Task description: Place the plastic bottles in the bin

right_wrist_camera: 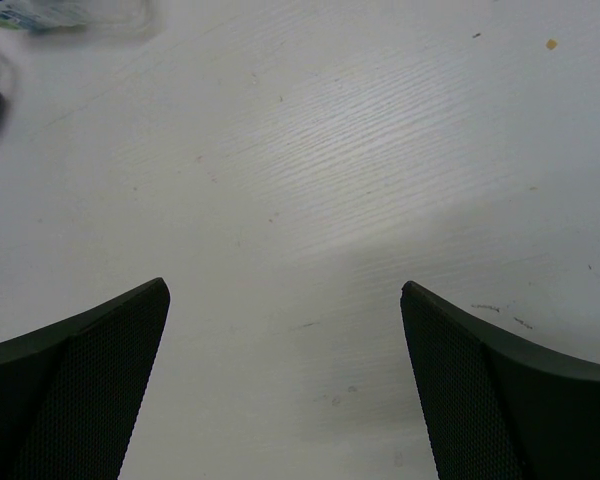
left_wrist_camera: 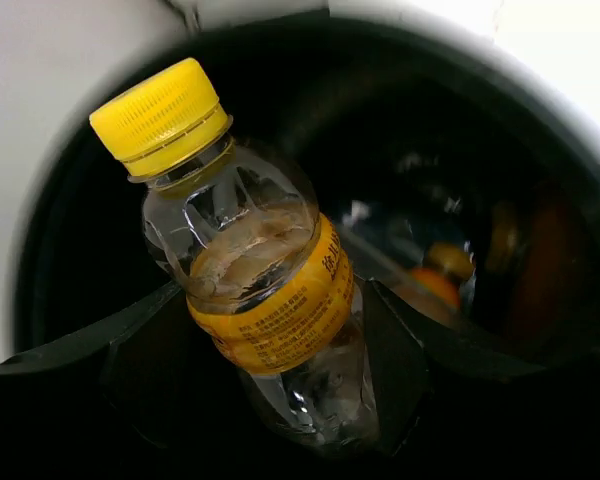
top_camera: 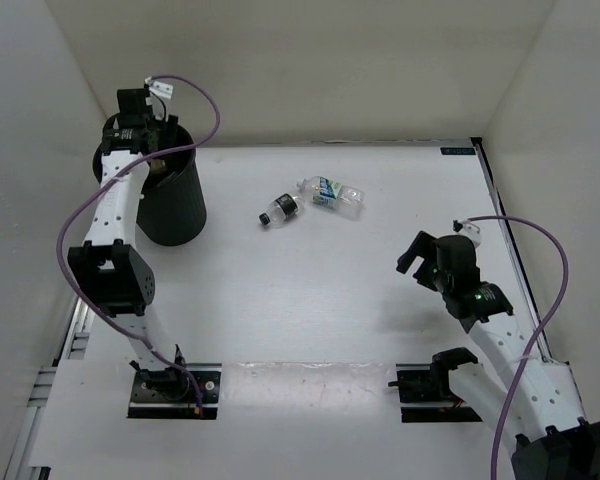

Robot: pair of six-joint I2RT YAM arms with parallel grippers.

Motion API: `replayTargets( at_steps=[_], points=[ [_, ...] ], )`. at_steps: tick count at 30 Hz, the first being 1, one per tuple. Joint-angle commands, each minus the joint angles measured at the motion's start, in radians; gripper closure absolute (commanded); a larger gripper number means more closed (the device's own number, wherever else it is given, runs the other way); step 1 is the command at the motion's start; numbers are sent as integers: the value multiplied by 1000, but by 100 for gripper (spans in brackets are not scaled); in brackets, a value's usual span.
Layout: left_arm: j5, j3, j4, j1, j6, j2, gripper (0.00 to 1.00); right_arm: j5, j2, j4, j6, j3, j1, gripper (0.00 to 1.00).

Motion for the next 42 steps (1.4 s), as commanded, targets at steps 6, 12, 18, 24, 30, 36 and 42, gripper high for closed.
replayTargets(
  at_steps=[6,12,18,24,30,36,42],
  points=[
    [47,14,-53,32,-70,-98,0,-1,-38,21,-6,-3,-3,0],
    [14,40,-77,21,-93,-144,0,-12,-10,31,-6,-3,-3,0],
    [96,105,-77,-60,-32,-208,0,-33,22,62,-15,-3,-3,0],
    [165,39,-214,-450,261,-155,0,-69,63,96,-59,-3,-3,0],
    [220,146,-267,-572,289,177,0,-87,83,96,-96,6,-3,0],
    [272,341,-276,-581,280,441,0,-105,92,87,-107,6,-3,0],
    [259,310,-159,-581,200,542,0,-118,114,67,-118,6,-3,0]
  ],
)
